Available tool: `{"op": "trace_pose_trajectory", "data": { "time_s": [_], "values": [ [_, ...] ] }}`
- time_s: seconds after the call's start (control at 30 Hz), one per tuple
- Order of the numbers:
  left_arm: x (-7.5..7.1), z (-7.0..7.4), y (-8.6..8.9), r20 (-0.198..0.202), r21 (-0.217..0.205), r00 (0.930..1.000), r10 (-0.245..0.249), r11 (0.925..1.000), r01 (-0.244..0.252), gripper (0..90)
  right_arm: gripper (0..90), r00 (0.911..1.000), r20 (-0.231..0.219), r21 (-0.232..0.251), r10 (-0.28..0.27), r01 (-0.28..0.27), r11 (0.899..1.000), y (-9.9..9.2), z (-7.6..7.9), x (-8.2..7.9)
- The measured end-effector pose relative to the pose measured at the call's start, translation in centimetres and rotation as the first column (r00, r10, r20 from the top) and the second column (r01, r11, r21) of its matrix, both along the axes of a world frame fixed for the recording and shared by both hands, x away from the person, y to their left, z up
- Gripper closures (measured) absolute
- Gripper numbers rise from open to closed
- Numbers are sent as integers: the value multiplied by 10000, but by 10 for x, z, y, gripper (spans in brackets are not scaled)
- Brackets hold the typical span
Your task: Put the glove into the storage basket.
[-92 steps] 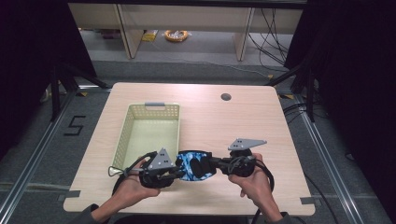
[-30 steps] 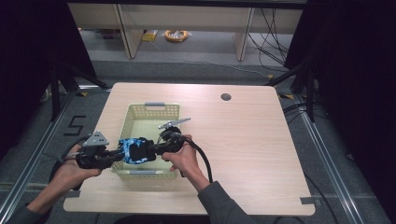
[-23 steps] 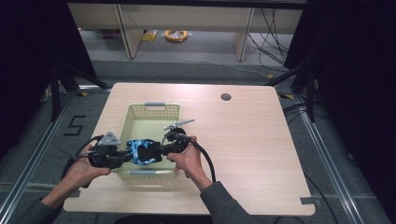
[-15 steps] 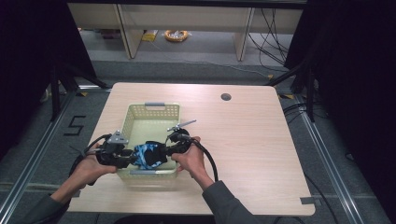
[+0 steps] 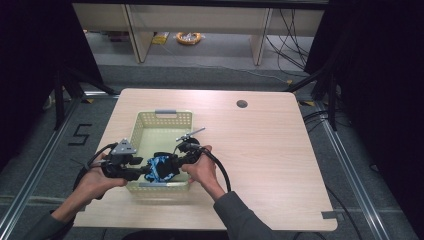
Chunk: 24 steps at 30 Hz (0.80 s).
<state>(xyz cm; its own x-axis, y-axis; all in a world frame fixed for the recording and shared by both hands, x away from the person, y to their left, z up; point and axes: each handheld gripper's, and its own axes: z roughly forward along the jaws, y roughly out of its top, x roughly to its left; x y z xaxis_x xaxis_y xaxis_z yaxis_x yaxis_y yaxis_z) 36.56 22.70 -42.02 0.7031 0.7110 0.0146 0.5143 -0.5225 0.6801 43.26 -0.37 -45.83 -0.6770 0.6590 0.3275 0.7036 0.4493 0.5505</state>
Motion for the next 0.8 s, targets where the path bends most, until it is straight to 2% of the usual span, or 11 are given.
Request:
{"op": "trace_pose_trajectory", "data": {
  "time_s": [0.1, 0.17, 0.2, 0.37, 0.4, 0.43, 0.47, 0.53, 0.6, 0.7, 0.8],
  "values": [
    [-1, 0, 0, -26, -14, 10000, 81, 10000, -81, 542, 769, 9992, 291, -254, 291, -283, 9993, 2, 2, 1],
    [-2, -1, -1, -84, -83, 9998, 171, 9998, -172, 536, 747, 9994, 271, -465, 195, -182, 9988, 3, 6, 0],
    [-2, -1, -1, -99, -90, 9998, 175, 9998, -175, 535, 728, 9976, 591, -496, 348, -319, 9983, 2, 7, 2],
    [-3, 0, -2, -97, -152, 9998, 144, 9998, -146, 520, 663, 9966, 804, -914, 162, -89, 9958, 1, 14, 2],
    [-3, 1, -2, -86, -158, 9999, 130, 9998, -131, 521, 663, 9946, 999, -919, 282, -189, 9956, 0, 16, 3],
    [-3, 1, -2, -92, -145, 9999, 62, 9999, -63, 521, 663, 9974, 722, -914, 17, 49, 9958, 0, 19, 0],
    [-3, 1, -3, -90, -207, 9999, 115, 9997, -117, 521, 663, 9928, 1166, -770, 266, -177, 9969, -2, 19, 2],
    [-3, 3, -4, -6, -146, 10000, 74, 9999, -74, 518, 663, 9962, 874, -659, 26, 32, 9978, -4, 25, -1],
    [-3, 4, -4, -28, -152, 10000, 3, 9999, -4, 512, 662, 9888, 1462, -420, 302, -243, 9988, -7, 27, 1],
    [-4, 5, -6, 6, -197, 10000, 33, 9998, -33, 501, 659, 9879, 1525, -188, 274, -248, 9995, -11, 32, -1],
    [-4, 5, -8, -63, -287, 9999, 152, 9995, -154, 478, 654, 9921, 1250, -165, -50, 71, 9998, -15, 38, -4]
  ]
}}
